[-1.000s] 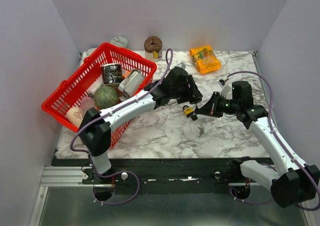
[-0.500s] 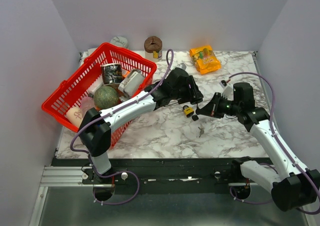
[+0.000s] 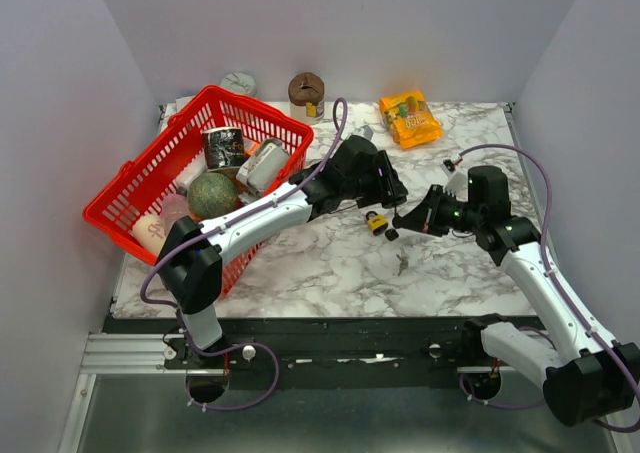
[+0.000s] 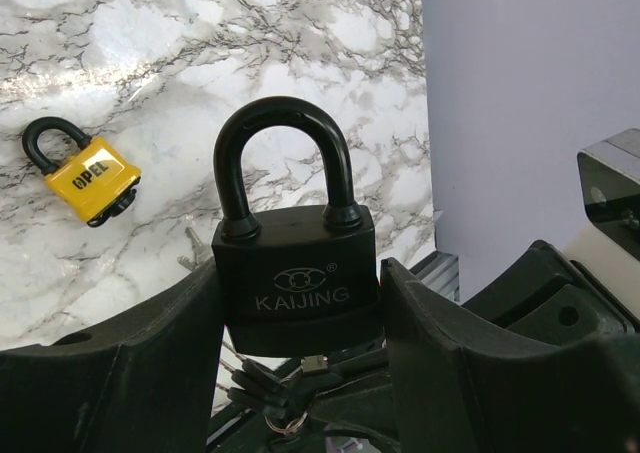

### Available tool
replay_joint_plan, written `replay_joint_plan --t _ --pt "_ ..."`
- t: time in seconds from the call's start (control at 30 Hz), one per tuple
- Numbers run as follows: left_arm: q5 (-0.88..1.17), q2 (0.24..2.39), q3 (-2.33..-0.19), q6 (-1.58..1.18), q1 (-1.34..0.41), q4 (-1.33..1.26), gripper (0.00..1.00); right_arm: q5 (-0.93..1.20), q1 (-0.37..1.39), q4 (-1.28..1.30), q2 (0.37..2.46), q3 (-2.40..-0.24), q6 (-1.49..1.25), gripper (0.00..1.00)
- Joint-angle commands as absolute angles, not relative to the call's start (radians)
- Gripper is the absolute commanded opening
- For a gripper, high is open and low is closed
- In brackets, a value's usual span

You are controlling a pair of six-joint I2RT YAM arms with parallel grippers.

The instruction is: Unlock with the key

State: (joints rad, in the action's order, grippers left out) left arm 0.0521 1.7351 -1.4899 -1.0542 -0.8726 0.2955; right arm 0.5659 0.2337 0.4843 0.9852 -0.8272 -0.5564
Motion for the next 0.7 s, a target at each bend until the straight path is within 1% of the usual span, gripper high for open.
replay_joint_plan --t 0.0,0.67 --pt "0.081 1.664 -1.5 -1.035 -0.885 0.27 0.0 0.462 0.215 0.416 0.992 -0.842 -0.543 0.01" --pt "0.083 1.698 -1.551 -1.003 -0.89 0.298 0.0 0.413 0.215 0.356 1.055 -0.899 -0.572 0.01"
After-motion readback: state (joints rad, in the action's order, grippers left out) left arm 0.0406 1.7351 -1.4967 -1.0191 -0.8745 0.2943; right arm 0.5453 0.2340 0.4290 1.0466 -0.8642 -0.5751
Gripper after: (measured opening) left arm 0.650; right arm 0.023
